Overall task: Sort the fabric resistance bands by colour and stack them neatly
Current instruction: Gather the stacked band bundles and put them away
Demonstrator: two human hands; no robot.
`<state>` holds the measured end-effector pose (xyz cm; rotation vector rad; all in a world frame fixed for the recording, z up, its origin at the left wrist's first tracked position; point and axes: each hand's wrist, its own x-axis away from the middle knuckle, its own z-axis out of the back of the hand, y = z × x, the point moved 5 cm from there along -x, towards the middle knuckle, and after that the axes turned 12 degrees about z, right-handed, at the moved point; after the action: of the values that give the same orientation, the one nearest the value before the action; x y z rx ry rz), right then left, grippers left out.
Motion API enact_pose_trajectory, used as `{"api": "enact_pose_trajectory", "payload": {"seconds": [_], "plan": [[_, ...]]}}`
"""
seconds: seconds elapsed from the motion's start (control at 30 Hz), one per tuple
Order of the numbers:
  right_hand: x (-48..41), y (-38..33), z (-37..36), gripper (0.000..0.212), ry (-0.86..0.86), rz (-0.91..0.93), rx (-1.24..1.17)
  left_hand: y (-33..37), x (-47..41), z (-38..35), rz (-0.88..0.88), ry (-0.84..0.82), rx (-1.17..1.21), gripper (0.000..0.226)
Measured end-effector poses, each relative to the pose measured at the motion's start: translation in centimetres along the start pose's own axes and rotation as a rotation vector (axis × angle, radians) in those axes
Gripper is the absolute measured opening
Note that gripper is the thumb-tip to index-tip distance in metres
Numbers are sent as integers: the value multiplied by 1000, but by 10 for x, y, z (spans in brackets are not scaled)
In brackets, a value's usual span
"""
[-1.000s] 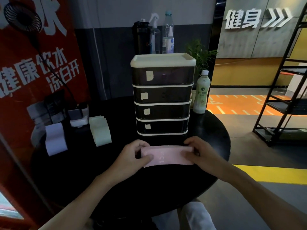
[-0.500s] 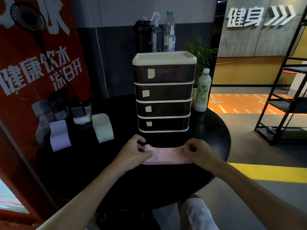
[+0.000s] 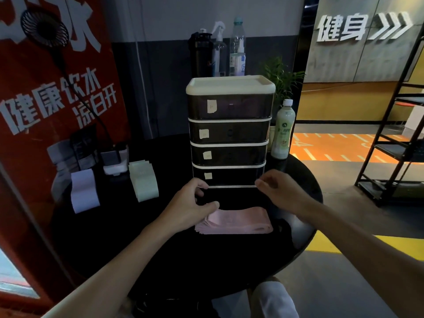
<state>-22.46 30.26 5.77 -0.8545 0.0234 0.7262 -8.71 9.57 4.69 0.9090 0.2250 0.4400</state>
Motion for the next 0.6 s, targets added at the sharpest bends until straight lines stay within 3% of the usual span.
{"api": "enact_pose_trajectory", "payload": {"seconds": [0.07,0.27,0.6], "plan": [[-16,-6,10,23,41,28,-36,11,-9,10,-15,47,31,37],[-54,-23,33,35,252,54,-296,61,-52,51,-81,237,196,52],[-70,-31,33,61,233,85,-500,74,-84,53,-119,148,349,62]]}}
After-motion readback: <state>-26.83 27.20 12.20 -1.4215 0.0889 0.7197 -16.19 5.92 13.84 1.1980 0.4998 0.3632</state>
